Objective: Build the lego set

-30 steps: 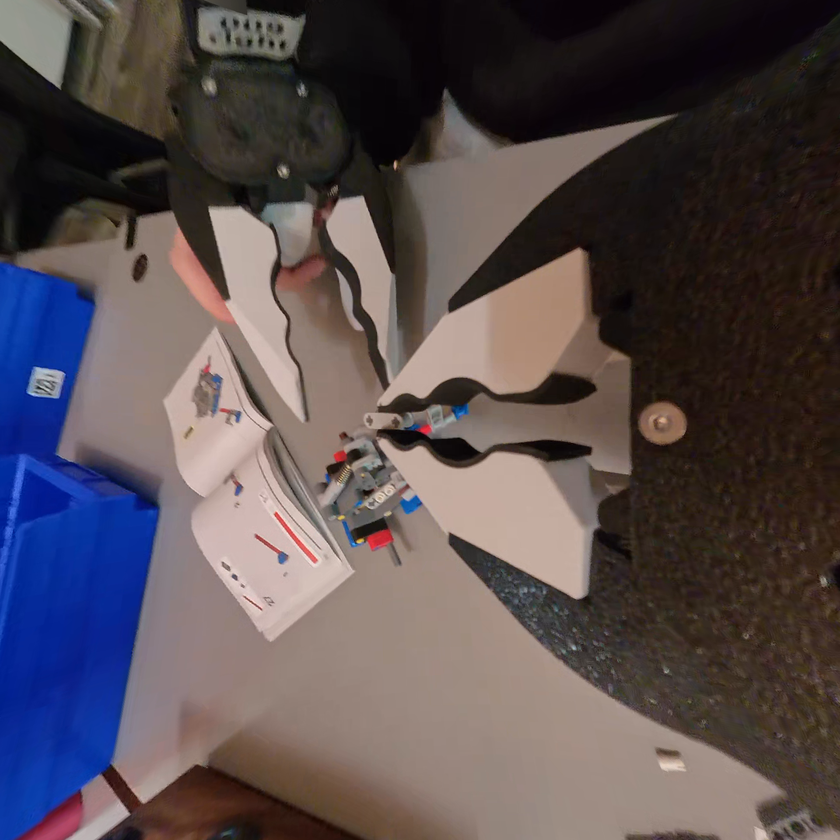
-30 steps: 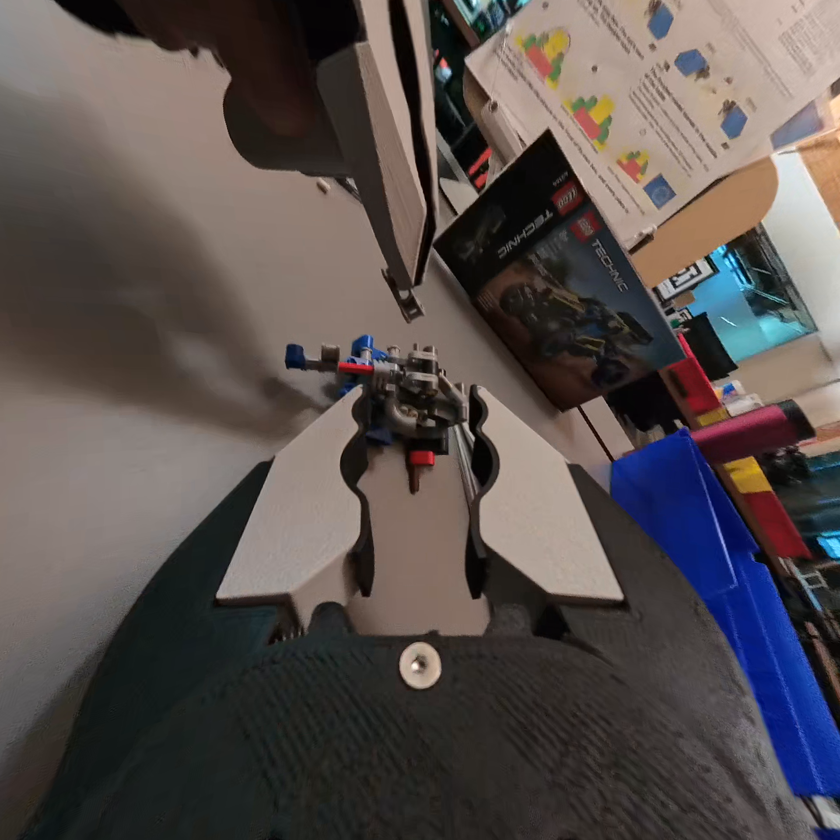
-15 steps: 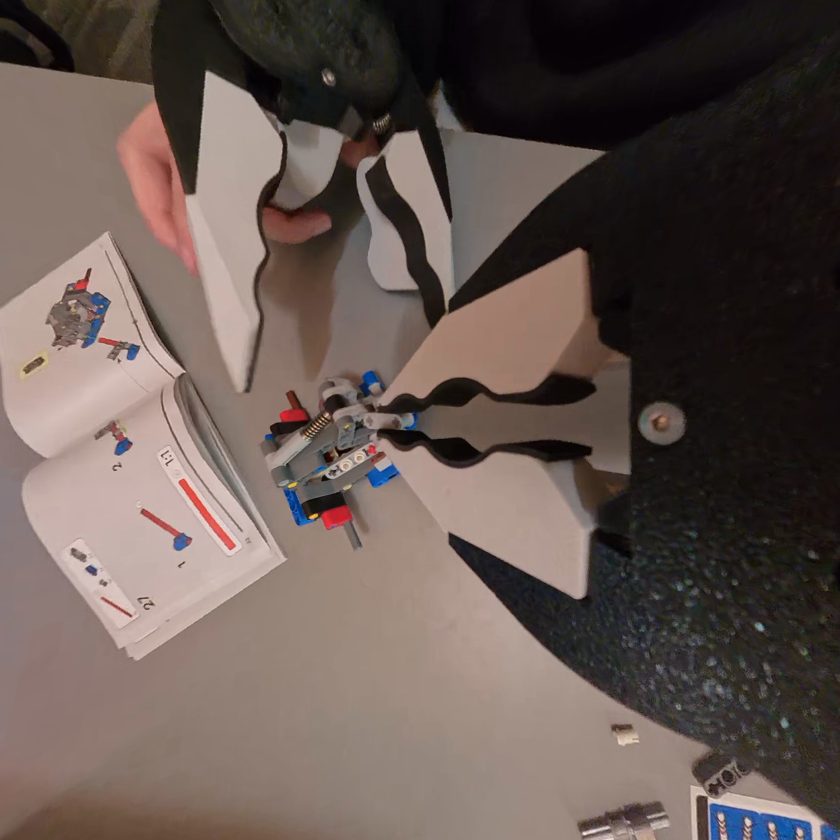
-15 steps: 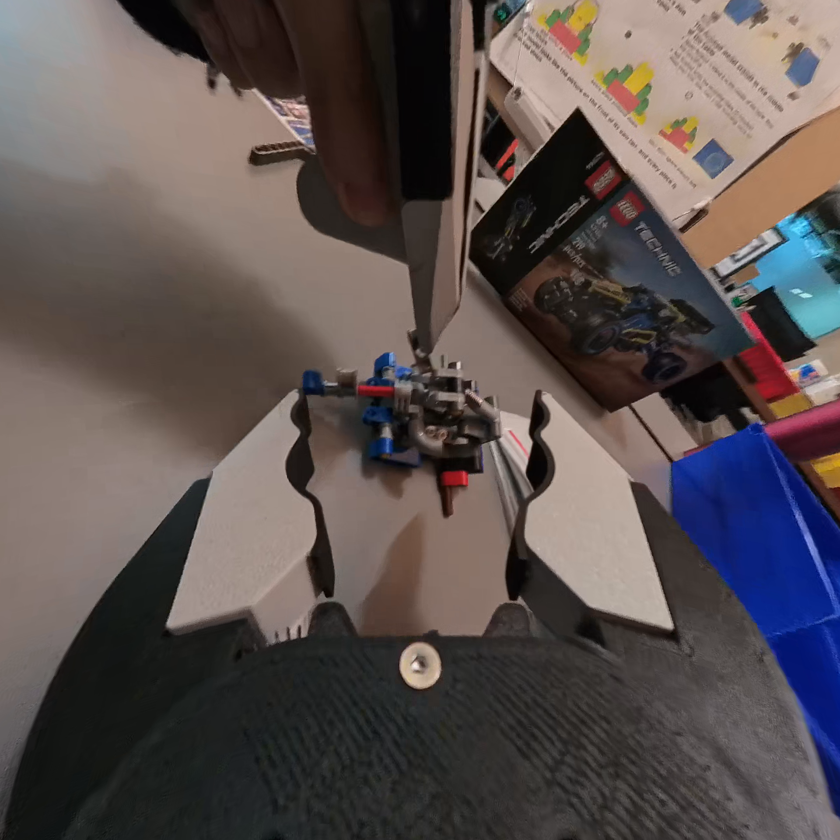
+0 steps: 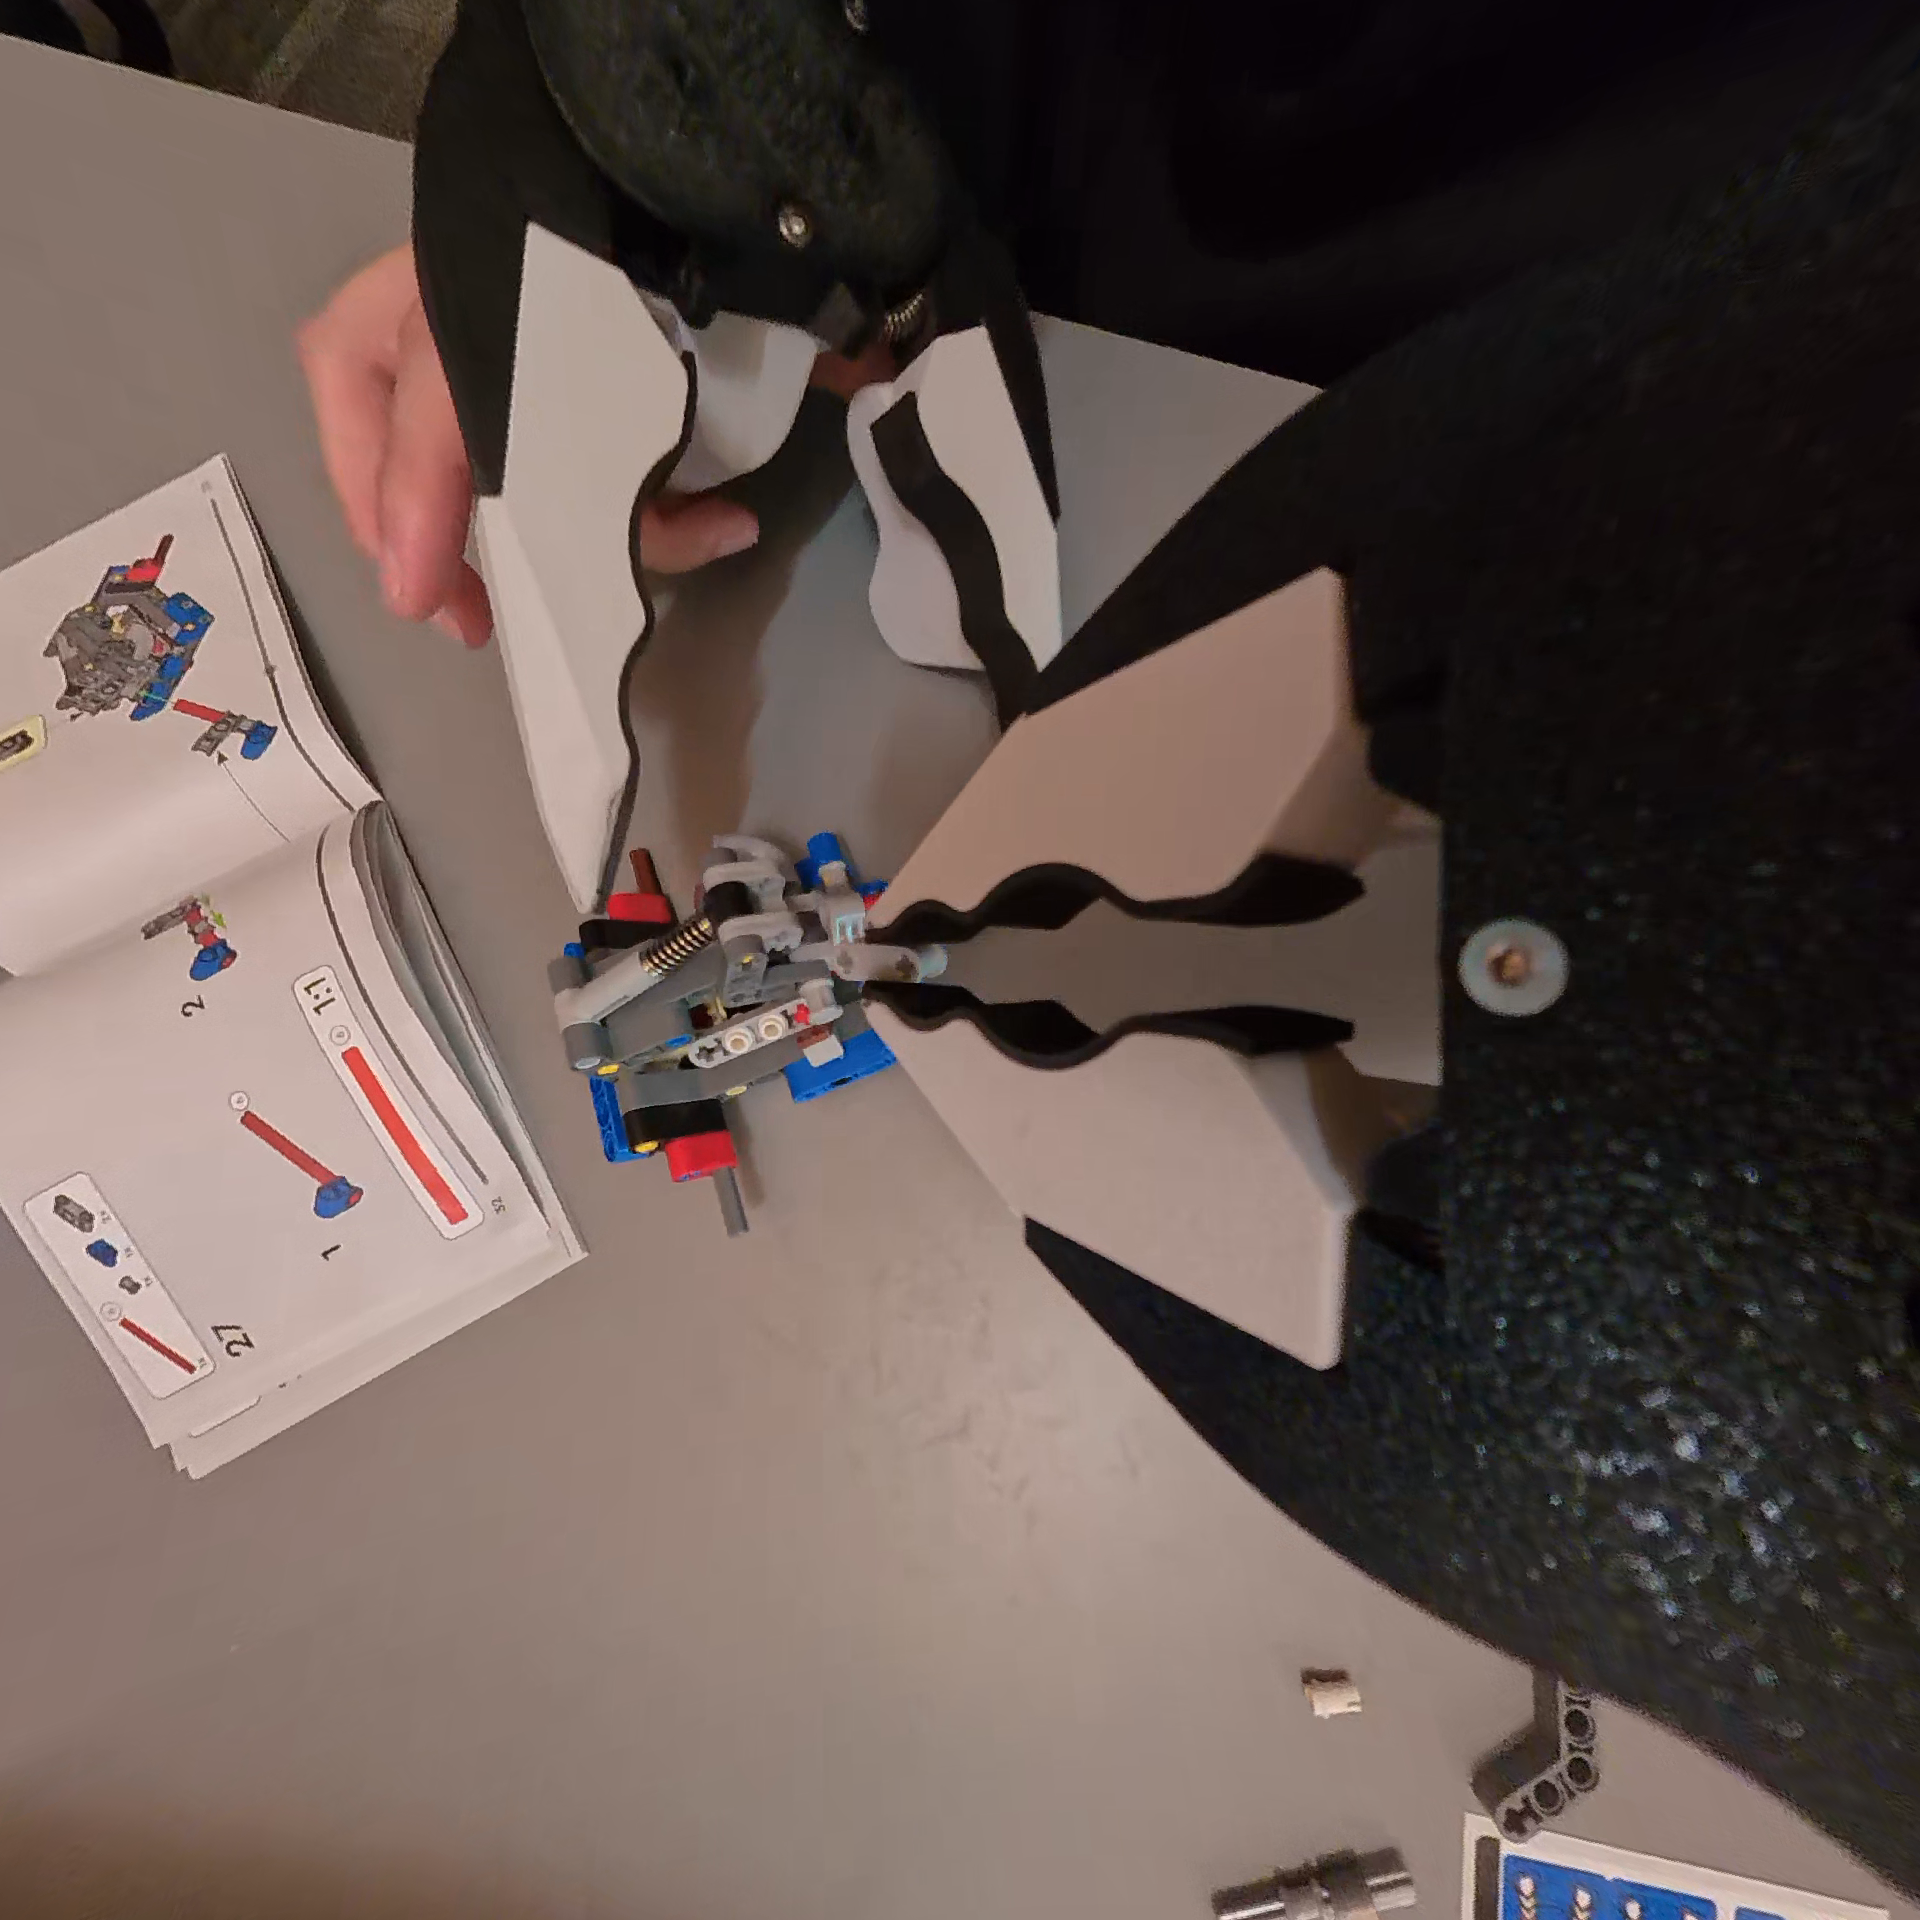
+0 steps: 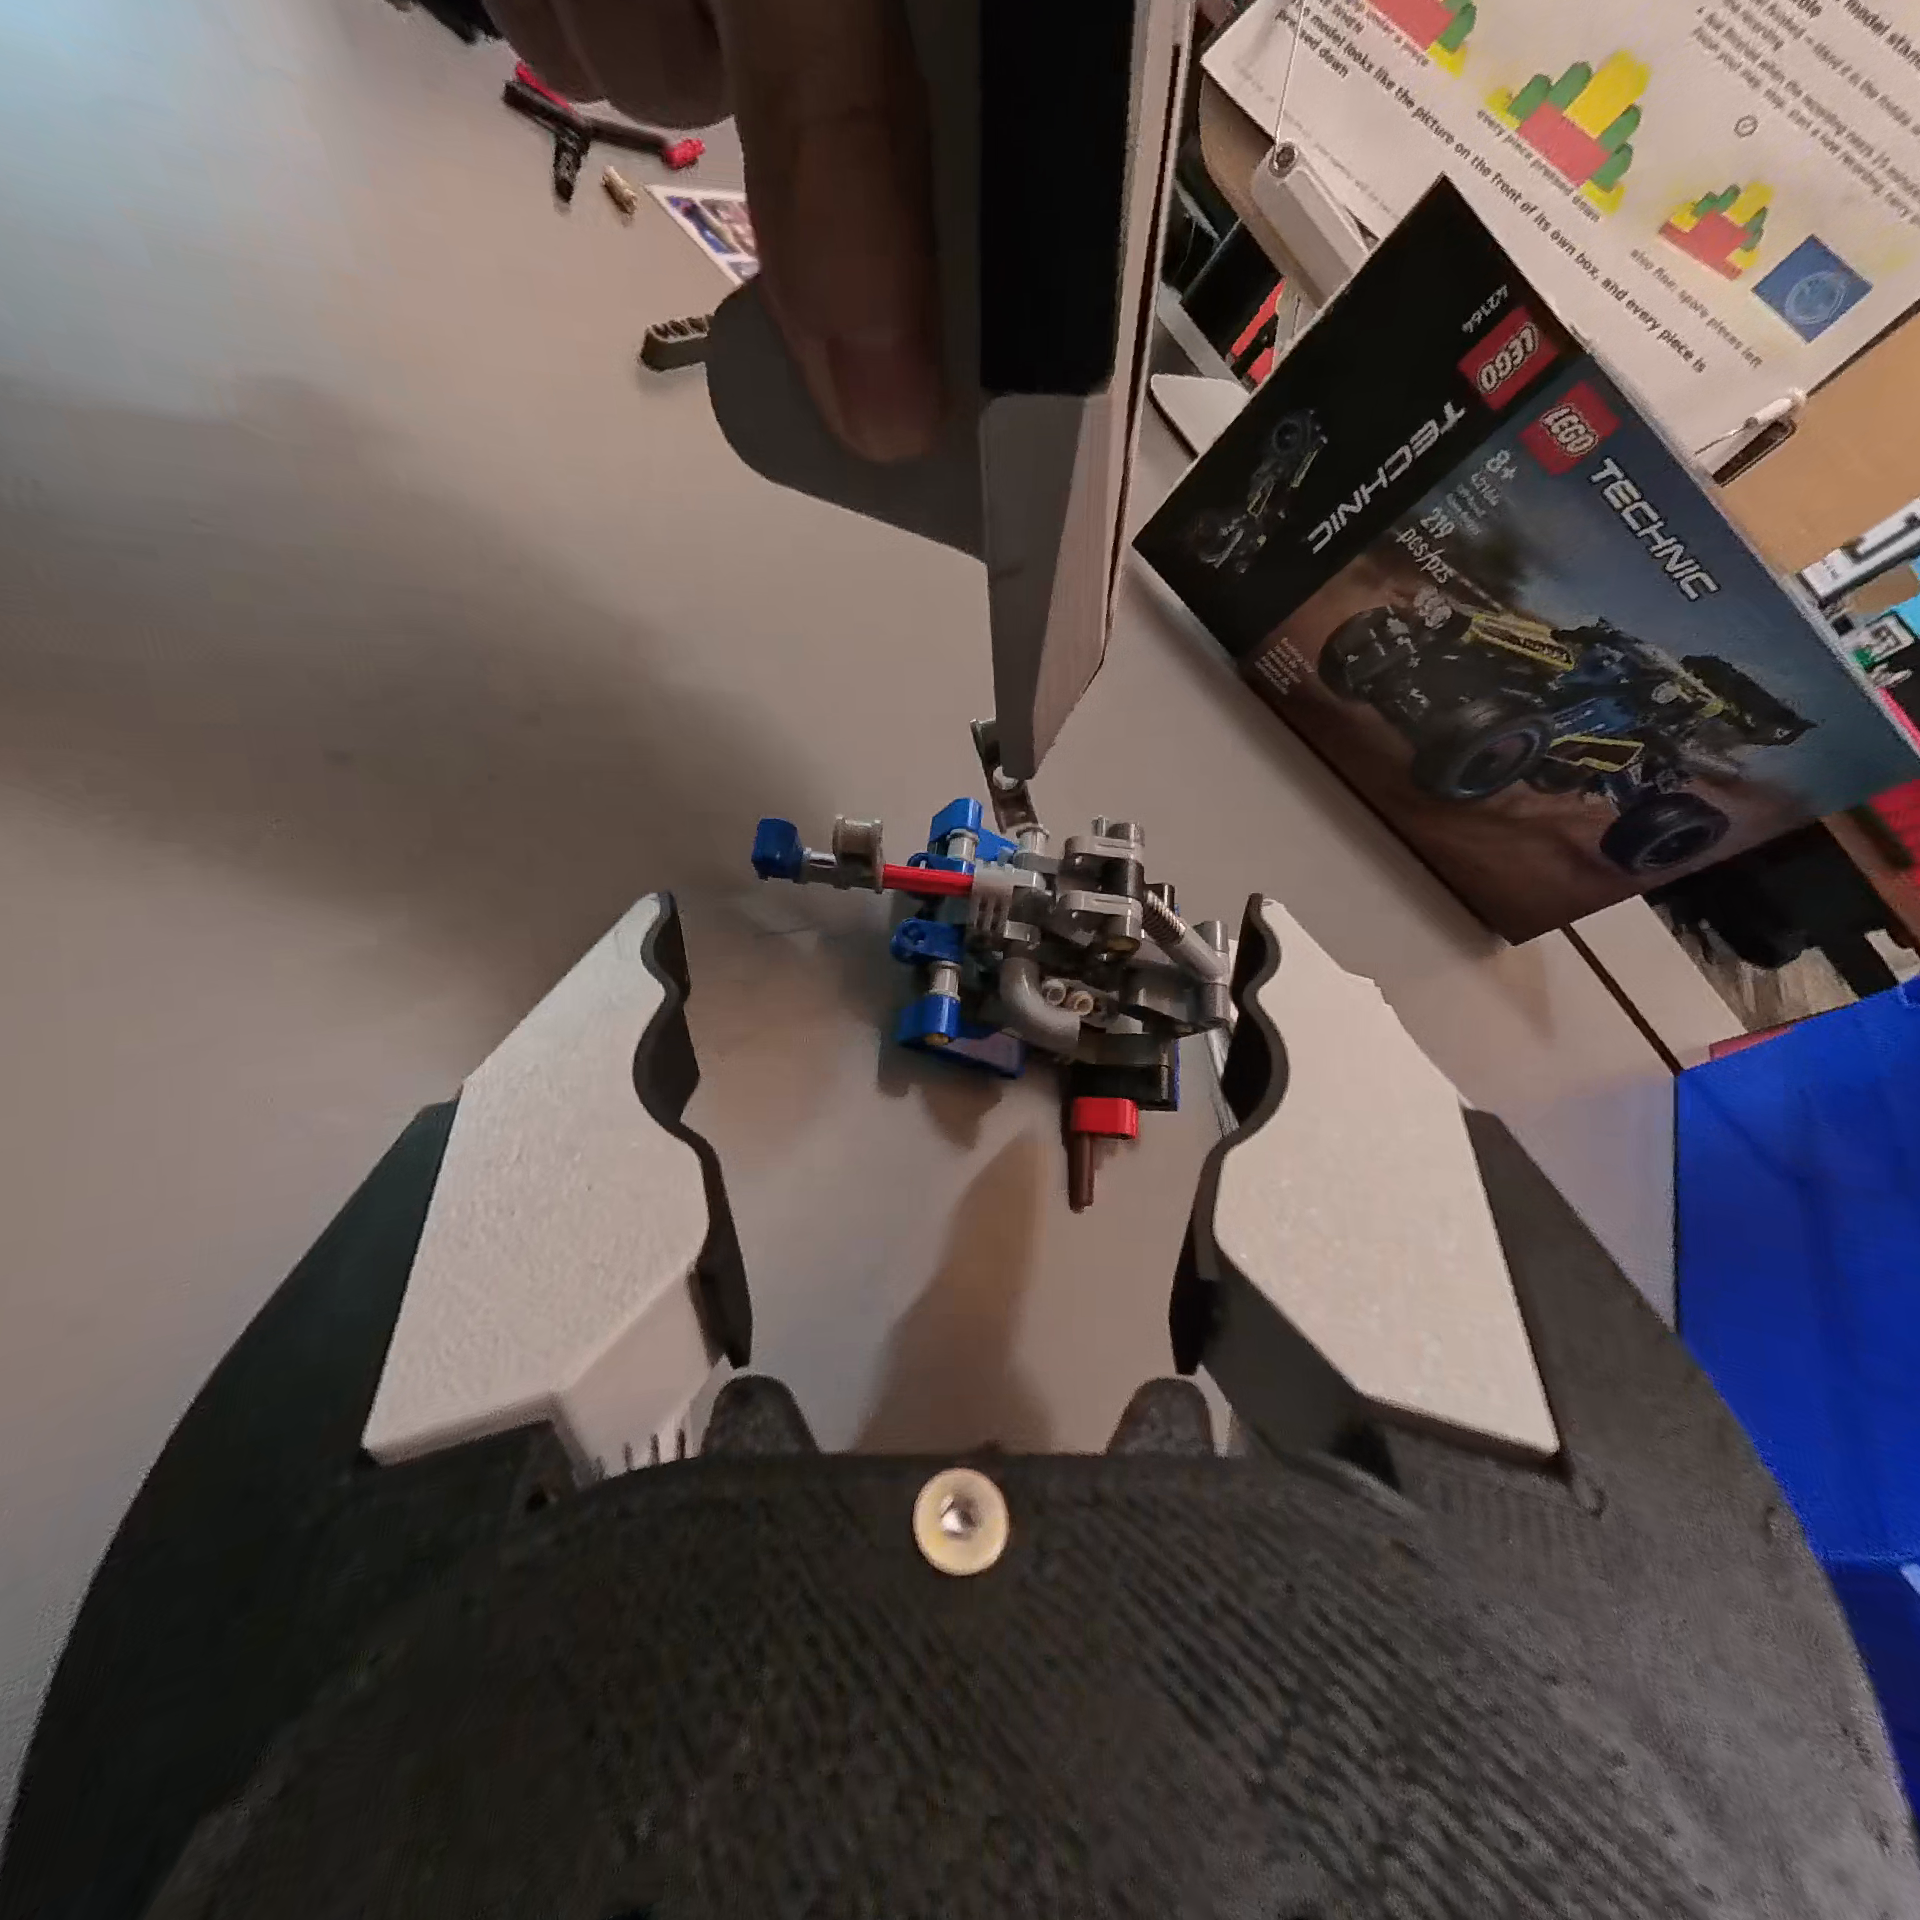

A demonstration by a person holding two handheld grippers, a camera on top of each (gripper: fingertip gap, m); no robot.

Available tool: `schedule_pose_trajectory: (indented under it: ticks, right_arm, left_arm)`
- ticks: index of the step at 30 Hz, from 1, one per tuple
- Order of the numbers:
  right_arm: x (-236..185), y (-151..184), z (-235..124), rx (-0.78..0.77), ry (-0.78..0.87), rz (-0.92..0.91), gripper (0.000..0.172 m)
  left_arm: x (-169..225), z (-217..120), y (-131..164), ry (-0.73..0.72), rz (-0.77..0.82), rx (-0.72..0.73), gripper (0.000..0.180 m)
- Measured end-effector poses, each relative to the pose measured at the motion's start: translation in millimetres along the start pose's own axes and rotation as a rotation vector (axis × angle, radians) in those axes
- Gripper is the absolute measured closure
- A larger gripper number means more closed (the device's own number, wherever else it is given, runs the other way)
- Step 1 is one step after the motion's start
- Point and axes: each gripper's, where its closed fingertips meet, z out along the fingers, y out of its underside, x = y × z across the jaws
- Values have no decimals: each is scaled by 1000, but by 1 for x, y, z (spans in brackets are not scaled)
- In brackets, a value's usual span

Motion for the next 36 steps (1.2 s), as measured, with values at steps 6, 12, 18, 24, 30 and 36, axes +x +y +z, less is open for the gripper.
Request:
schedule_pose_trajectory:
  ticks: [6,12,18,24,30,36]
  right_arm:
    - [3,-4,11,-21,51,-2,69]
    - [8,-4,17,2,64,-69,85]
    - [12,0,19,-16,63,-57,90]
    - [10,3,18,-30,17,-20,89]
    - [10,3,18,-27,26,-33,92]
    - [9,3,17,-28,26,-36,94]
  left_arm:
    - [3,4,1,13,-6,-10,176]
    - [5,6,-2,19,-6,-8,176]
    - [8,8,0,17,-1,-12,176]
    - [8,9,-3,3,7,-1,176]
    - [7,9,-9,-9,14,13,176]
    - [4,10,-15,-32,27,18,176]
